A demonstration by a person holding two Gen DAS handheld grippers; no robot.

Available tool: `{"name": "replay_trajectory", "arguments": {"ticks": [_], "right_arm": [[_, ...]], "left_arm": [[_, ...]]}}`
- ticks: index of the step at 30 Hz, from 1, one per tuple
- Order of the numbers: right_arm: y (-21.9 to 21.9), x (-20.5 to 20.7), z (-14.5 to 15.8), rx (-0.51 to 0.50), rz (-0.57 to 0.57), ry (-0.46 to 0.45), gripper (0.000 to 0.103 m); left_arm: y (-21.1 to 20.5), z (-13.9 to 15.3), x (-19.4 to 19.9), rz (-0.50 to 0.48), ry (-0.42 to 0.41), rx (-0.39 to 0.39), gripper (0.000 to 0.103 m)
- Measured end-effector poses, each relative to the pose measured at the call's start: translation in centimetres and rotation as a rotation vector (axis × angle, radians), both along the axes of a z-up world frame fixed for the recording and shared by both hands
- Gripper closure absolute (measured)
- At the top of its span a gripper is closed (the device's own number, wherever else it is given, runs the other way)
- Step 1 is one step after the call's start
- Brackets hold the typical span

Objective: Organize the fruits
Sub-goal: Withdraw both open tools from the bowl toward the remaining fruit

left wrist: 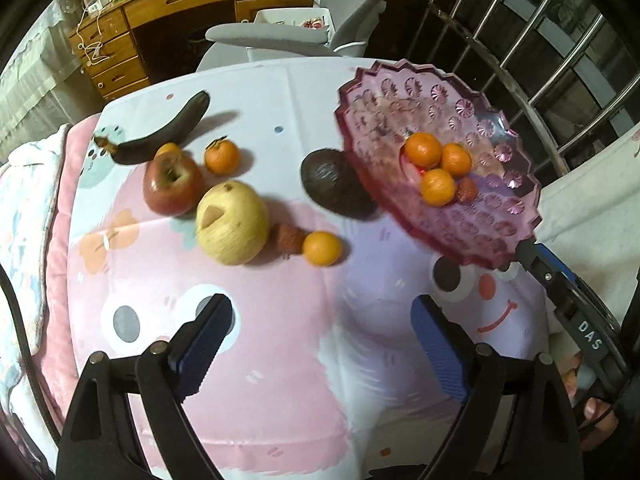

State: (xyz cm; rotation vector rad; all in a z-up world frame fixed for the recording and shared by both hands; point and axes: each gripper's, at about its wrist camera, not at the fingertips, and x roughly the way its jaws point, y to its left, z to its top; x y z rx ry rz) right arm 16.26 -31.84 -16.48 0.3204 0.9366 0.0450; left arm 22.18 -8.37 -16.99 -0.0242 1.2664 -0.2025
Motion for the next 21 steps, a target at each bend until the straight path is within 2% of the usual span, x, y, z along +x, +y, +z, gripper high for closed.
{"name": "replay_trajectory", "arguments": {"ticks": [3,12,21], "right_arm": [[0.7,-0.5,-0.3,0.036,-0.014,0.009,0.059],[4.8,-1.7,-1.4,0.056,0.001,0.026,0.059],[9.8,-0.4,-2.9,0.014,0.078,0.068,0.059]], "left_arm": [[0.7,-0.8,-0.1,0.009,0.012,0.012,0.013],[4.4,-2.5,0.7,0.033,0.043,0.026,0.012],[6.4,-3.4,4.1,0.006,0.04,-0.004,0.012]]}}
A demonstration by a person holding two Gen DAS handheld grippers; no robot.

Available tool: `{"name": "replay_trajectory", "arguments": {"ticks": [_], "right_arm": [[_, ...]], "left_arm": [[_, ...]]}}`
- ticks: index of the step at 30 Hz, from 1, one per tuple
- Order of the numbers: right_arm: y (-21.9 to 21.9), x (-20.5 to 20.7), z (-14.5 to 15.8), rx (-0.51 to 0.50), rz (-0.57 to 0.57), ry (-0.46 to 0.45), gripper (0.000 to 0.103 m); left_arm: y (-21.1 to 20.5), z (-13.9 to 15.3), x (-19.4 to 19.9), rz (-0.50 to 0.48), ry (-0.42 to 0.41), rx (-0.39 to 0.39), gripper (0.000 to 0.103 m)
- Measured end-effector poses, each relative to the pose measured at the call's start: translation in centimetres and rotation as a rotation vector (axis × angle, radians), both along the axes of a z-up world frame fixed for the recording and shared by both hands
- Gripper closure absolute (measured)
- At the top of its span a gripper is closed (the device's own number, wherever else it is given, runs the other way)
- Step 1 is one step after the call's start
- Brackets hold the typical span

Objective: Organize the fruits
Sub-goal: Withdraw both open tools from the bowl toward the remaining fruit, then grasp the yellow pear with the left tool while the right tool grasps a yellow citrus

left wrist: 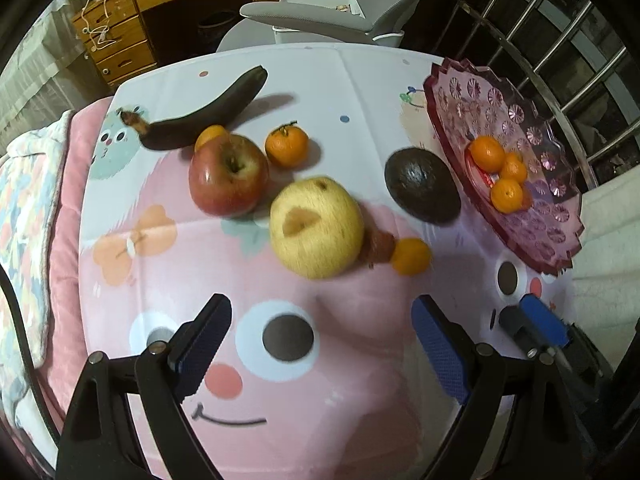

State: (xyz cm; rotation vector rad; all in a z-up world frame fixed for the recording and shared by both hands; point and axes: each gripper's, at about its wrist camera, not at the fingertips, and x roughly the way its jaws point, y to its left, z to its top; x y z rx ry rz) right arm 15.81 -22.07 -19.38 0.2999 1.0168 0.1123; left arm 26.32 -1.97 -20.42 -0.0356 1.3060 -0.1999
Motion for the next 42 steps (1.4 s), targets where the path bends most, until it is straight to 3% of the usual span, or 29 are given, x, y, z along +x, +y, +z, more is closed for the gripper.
{"name": "replay_trajectory", "arguments": {"ticks": [8,19,24,31,35,42], "right_arm": [[3.6,2.6,-1.3,-0.07,0.081,-0.011,0.059],[7.8,5.0,-4.6,-0.232,0.191,0.014,0.059],[8.2,5.7,-5.4,-0.252,0.211,0.008,0.059],[8.9,6.1,-5.3,-0.282,0.246,-0.031,0.059],[8.9,6.2,-5.2,-0.274,0.26,-0.037,0.068],[8.6,6.3,-5.0,-0.265,0.247,-0.021,0.069]], "left_arm": [[0.1,-1.4,3.6,-0.052,0.012,-0.016,0.012],[0.4,-4.8,6.6,-0.036,0.059,-0.063,0.012],[0.6,-5.7,7.1,-0.005,0.07,-0.104,0.012],[0.3,-6.2,7.2,-0.02,0.074,-0.141,0.034],[-0.2,-6.0,7.2,-0.03,0.065,-0.125,0.034],[-0.2,-5.7,6.9,-0.035,0.066,-0.097,0.035]]}}
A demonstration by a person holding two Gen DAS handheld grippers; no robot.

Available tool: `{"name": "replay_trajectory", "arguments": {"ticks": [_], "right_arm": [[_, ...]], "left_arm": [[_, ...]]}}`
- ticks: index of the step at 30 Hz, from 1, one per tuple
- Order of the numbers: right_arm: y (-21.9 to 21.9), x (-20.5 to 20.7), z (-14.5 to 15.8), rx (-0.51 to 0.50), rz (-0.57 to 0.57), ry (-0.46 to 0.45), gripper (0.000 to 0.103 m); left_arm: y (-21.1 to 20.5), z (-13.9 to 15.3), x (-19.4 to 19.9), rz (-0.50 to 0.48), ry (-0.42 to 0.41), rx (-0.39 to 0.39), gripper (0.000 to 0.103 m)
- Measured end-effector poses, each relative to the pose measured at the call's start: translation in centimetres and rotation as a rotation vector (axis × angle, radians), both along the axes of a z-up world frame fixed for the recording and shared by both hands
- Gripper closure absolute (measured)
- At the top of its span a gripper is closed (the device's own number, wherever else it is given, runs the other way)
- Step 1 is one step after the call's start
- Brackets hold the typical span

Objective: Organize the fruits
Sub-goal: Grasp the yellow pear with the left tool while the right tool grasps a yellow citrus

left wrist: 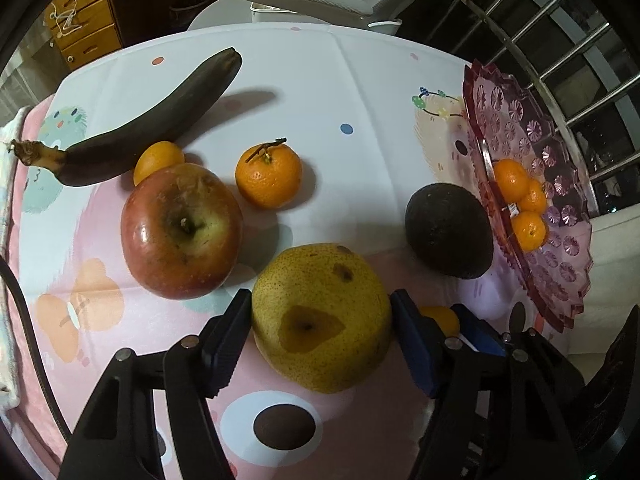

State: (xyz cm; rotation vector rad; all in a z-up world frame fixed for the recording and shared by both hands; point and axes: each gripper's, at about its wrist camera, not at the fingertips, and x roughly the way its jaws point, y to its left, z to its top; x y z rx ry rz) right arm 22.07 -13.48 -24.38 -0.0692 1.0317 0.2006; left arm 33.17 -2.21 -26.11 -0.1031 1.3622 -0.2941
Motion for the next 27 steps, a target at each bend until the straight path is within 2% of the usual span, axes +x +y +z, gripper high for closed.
{"name": "replay_trajectory", "arguments": {"ticks": [10,18,27], "right_arm": [[-1.8,-1.9,1.3,0.041,-0.008,0.023,0.069],[-3.7,-4.8,4.1,0.088,0.086,-0.004,0.069],[-7.2,-7.7,8.6,0.087,0.182,-0.048,0.069]], "left_arm": [[0.4,1.8,-2.9,0.034,0.011,0.031,0.035],[-0.2,4.2,-6.4,0.099,-0.01,0.056,0.035],[-3.3,8.6,-9.8,0.142,-0.079,0.057,0.035]]}}
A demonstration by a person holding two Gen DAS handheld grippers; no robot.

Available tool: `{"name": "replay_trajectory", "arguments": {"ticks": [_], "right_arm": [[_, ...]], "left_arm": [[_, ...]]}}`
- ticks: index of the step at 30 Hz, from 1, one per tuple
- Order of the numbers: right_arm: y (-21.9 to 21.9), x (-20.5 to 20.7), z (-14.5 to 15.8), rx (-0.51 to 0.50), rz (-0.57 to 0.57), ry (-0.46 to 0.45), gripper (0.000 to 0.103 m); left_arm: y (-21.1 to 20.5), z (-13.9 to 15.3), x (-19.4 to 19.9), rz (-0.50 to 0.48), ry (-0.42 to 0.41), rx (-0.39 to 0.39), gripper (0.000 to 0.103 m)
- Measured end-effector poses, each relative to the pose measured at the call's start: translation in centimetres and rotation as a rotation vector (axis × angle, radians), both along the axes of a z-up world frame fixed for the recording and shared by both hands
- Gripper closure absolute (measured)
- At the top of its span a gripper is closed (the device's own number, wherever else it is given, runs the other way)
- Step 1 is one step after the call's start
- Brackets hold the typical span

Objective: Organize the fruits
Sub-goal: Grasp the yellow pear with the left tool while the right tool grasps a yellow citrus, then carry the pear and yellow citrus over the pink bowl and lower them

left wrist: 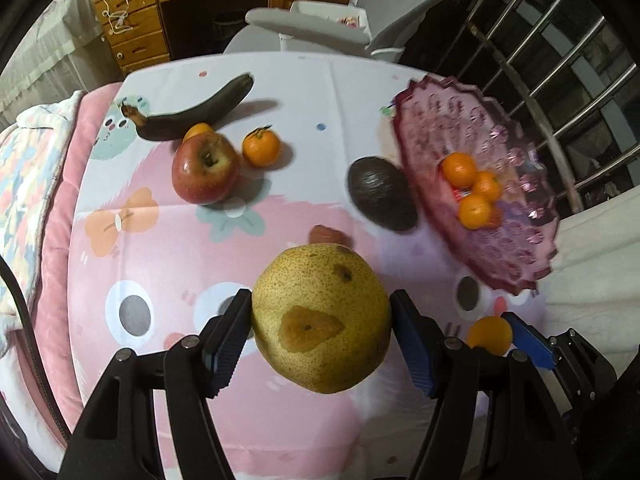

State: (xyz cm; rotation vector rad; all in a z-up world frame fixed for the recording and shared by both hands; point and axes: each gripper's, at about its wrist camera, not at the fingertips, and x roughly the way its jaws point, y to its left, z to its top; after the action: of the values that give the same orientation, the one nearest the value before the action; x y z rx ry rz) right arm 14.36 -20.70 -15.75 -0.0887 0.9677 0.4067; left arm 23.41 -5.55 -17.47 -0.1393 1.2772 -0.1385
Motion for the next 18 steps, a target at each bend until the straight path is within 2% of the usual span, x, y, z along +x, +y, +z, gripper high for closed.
{"name": "replay_trajectory", "arguments": {"ticks": [4,12,18], "right_arm": [[-2.0,-0.2,1.9,-0.012,0.022,-0.021,0.069],[-6.1,0.5,5.2,-0.04,0.009,-0.071,0.069],[-8.6,2.3,6.5,-0.045,-0.02,-0.094,0.069]], "left_arm": [[-1.8,1.9,-0.6,0.006,-0.02,-0.034,0.035],[-5.2,5.7,-0.1,-0.024,-0.092,-0.05,0.035],[-7.4,6.9,1.4,-0.05,-0.116,-0.047,0.035]]}}
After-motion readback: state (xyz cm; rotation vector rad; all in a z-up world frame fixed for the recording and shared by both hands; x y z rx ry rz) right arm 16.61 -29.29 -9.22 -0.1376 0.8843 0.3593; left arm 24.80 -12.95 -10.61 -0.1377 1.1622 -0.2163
